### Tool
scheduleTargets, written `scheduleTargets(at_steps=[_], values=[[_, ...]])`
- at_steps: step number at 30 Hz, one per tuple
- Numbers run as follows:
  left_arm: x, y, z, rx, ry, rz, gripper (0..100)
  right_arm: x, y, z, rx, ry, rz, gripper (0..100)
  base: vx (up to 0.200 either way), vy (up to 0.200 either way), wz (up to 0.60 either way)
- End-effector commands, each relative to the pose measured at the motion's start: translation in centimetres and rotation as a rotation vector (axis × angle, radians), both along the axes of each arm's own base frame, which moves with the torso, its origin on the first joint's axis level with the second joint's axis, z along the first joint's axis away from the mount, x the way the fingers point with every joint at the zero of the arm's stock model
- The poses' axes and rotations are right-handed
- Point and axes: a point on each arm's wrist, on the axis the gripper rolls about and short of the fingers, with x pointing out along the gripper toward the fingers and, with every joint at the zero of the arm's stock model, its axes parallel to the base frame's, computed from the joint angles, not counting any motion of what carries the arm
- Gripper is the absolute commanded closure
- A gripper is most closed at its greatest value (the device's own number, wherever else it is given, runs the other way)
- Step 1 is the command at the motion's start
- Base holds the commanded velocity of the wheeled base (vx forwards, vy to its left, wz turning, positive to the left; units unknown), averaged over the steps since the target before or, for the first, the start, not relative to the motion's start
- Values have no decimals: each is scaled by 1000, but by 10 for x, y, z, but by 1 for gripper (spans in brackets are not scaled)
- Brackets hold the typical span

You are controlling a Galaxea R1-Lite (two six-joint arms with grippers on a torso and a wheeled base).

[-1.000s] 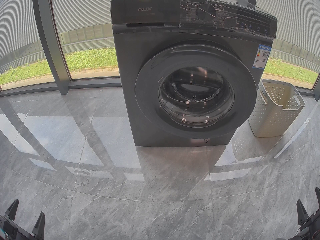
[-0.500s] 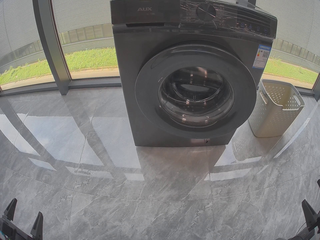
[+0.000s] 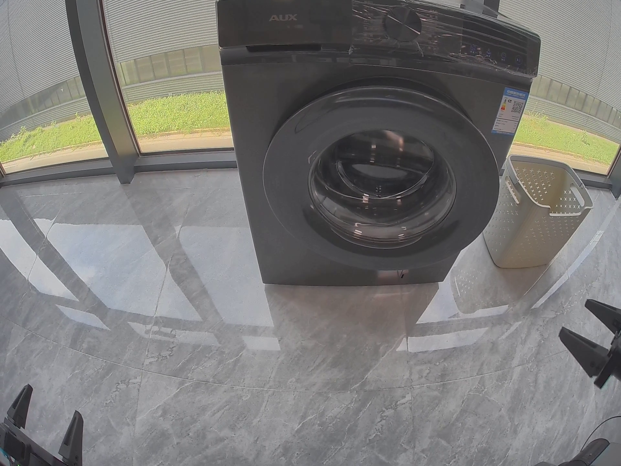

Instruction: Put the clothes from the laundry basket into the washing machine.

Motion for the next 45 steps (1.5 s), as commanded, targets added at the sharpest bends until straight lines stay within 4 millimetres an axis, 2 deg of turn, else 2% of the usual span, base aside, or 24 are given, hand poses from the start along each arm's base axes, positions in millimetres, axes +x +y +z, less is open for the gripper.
scheduleTargets(at_steps=[1, 4, 9, 13, 19, 33, 39, 40, 45], values=[[0, 0, -5, -2, 5, 1, 0, 43, 8, -1, -10, 122, 44, 0, 0, -200, 0], [0, 0, -5, -1, 5, 1, 0, 48, 12, 5, -11, 118, 72, 0, 0, -200, 0], [0, 0, -5, -1, 5, -1, 0, 56, 23, 0, -16, 165, 156, 0, 0, -200, 0], [0, 0, -5, -2, 5, -1, 0, 66, 35, -6, -22, 212, 231, 0, 0, 0, 0], [0, 0, -5, -5, 3, -2, 0, 83, 48, -6, 18, 148, 273, 0, 33, 0, 0], [0, 0, -5, -11, 3, -2, 0, 95, 52, -6, 61, 127, 264, 0, 200, 0, 0], [0, 0, -5, -13, 3, 1, 0, 95, 53, -5, 62, 123, 266, 0, 0, 0, 0], [0, 0, -5, -14, 3, 1, 0, 95, 53, -5, 60, 124, 266, 100, 0, 0, 0], [0, 0, -5, -13, 3, -1, 0, 94, 53, -7, 57, 131, 267, 100, 120, 0, 0]])
